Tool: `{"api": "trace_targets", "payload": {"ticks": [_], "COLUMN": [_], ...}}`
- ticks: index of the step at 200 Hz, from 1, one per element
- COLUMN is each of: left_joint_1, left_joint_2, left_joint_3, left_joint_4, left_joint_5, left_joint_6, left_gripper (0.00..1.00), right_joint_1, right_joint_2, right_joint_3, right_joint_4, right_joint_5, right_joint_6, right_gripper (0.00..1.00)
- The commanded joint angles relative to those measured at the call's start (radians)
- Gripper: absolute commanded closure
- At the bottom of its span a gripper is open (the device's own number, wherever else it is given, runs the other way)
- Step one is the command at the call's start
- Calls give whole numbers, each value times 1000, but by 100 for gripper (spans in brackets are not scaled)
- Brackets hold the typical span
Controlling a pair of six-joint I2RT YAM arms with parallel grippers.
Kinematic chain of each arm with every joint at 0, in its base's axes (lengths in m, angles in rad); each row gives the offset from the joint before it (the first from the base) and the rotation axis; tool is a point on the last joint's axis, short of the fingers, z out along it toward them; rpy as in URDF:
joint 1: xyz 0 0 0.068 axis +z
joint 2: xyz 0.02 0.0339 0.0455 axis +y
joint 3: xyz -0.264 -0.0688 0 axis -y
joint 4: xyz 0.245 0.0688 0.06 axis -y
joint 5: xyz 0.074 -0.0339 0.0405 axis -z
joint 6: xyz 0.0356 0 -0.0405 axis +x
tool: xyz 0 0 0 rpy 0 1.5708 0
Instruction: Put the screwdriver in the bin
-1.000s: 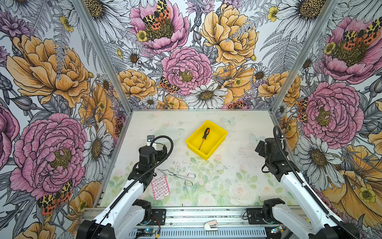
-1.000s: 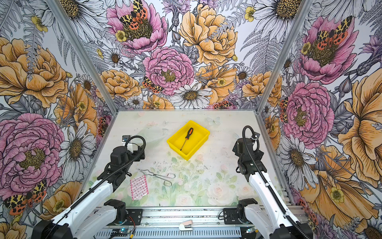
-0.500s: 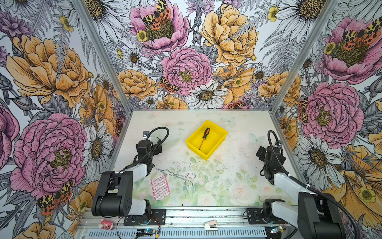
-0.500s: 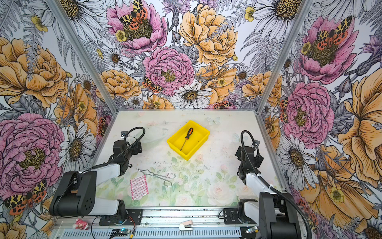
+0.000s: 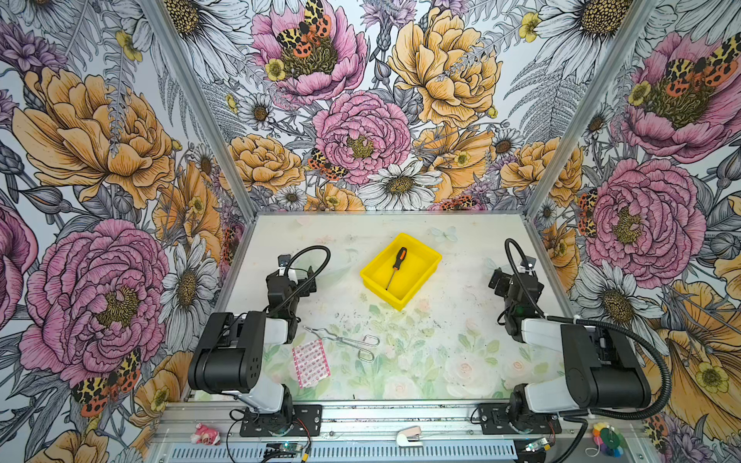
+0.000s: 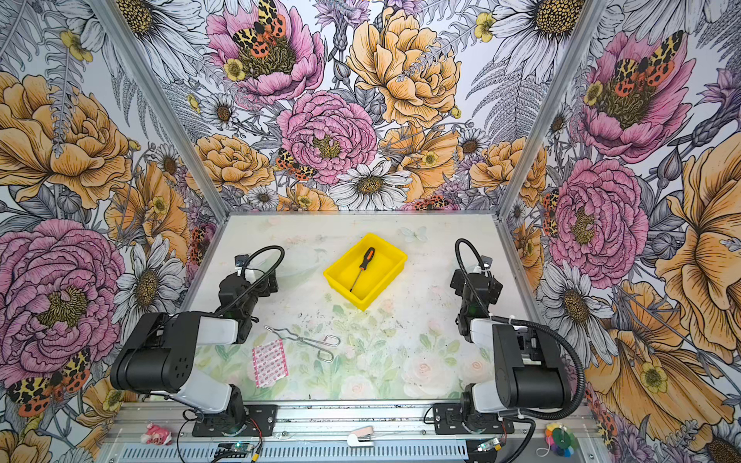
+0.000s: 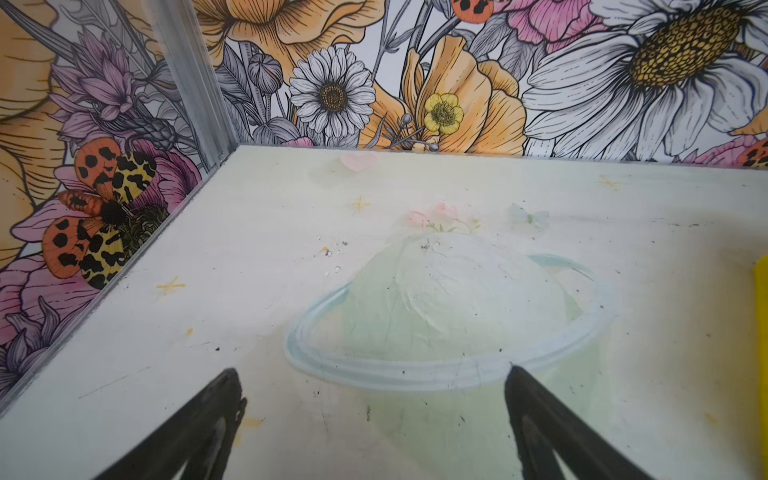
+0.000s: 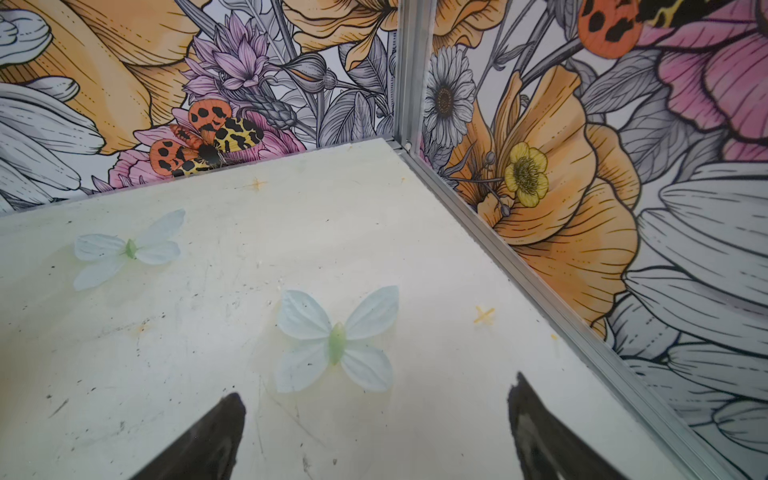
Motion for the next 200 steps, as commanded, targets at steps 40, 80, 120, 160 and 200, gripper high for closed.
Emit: {"api": "trace_targets", "payload": {"ticks": [40, 80, 120, 160, 200], "left_joint_1": [-5, -3, -10, -11, 9], "left_joint_2": [-2, -2, -2, -2, -3], "left_joint_3": [-3, -4, -6, -6, 0], "left_joint_4": [62, 62, 66, 66, 54], "left_joint_5": [-58, -55, -52, -53, -9], "left_joint_6": [-17, -18, -11, -9, -21], "left_gripper": [1, 1, 1, 1, 1], "right_joint_1": [21, 23, 24, 25, 25], "right_joint_2": [81, 79, 74, 75, 73], "right_joint_3": [-10, -8, -11, -14, -16], "right_joint_4": [191, 183, 186, 190, 193], "right_joint_5": [-116, -112, -110, -110, -110], "right_joint_6": [-91, -91, -91, -90, -91], "right_gripper": [1, 0, 0, 0, 0]}}
